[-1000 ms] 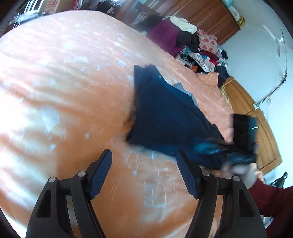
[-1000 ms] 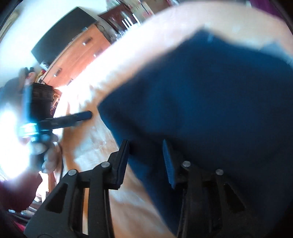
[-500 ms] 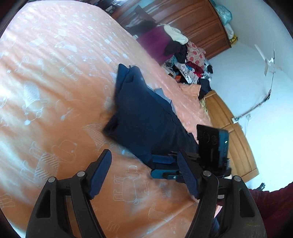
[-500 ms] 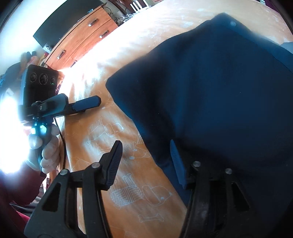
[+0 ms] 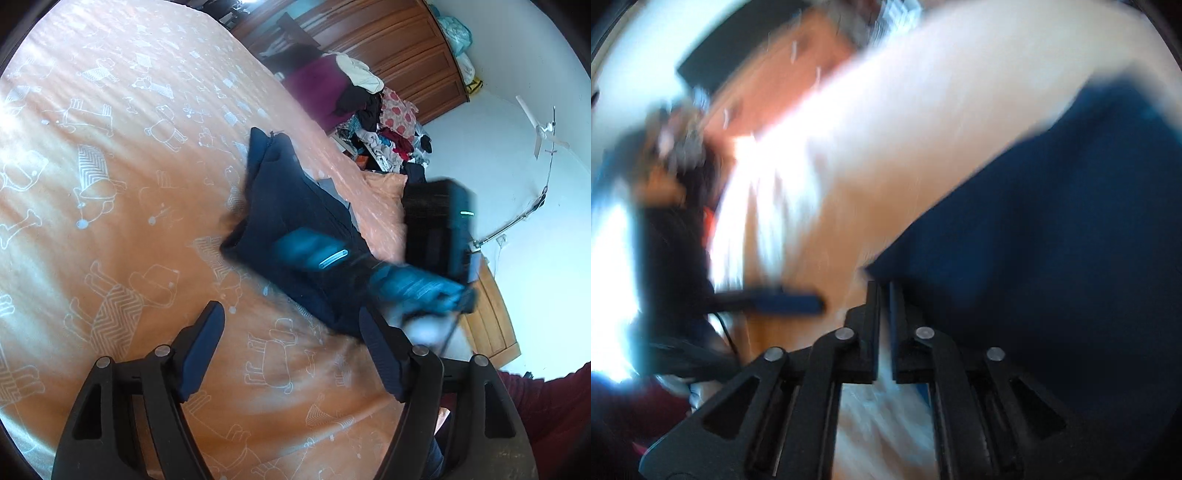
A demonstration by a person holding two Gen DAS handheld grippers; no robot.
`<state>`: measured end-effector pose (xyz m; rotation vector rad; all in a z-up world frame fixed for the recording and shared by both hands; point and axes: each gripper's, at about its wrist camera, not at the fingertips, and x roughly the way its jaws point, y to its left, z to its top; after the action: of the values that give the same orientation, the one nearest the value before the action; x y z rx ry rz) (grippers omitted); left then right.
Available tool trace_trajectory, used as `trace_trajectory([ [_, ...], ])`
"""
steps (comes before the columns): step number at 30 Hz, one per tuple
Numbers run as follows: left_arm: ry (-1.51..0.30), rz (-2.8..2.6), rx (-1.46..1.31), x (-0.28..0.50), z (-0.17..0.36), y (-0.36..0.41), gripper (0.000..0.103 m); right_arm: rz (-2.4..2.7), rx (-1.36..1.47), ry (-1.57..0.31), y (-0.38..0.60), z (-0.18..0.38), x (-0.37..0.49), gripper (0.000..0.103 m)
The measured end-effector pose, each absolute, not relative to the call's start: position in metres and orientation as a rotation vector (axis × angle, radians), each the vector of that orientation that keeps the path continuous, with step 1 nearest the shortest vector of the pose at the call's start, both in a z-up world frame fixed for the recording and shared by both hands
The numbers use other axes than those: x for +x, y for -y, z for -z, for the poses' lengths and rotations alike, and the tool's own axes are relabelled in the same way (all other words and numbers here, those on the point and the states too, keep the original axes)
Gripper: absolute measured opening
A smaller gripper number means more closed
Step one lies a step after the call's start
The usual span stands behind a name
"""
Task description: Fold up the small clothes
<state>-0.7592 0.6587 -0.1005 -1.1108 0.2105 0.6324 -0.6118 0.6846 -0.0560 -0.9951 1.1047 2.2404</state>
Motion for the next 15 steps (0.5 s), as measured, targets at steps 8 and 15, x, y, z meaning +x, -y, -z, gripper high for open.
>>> trace_trajectory([
  [8, -0.213, -0.591, -1.116, -0.761, 0.1, -0.657, 0.078, -2.131, -0.674, -0.932, -0.647, -0.013, -0.504, 0.024],
  [15, -0.222, -0.559, -1.129, -0.738, 0.098, -0.667, 0.079, -1.907, -0.699, -1.091, -0.618, 0.048, -0.419, 0.024],
])
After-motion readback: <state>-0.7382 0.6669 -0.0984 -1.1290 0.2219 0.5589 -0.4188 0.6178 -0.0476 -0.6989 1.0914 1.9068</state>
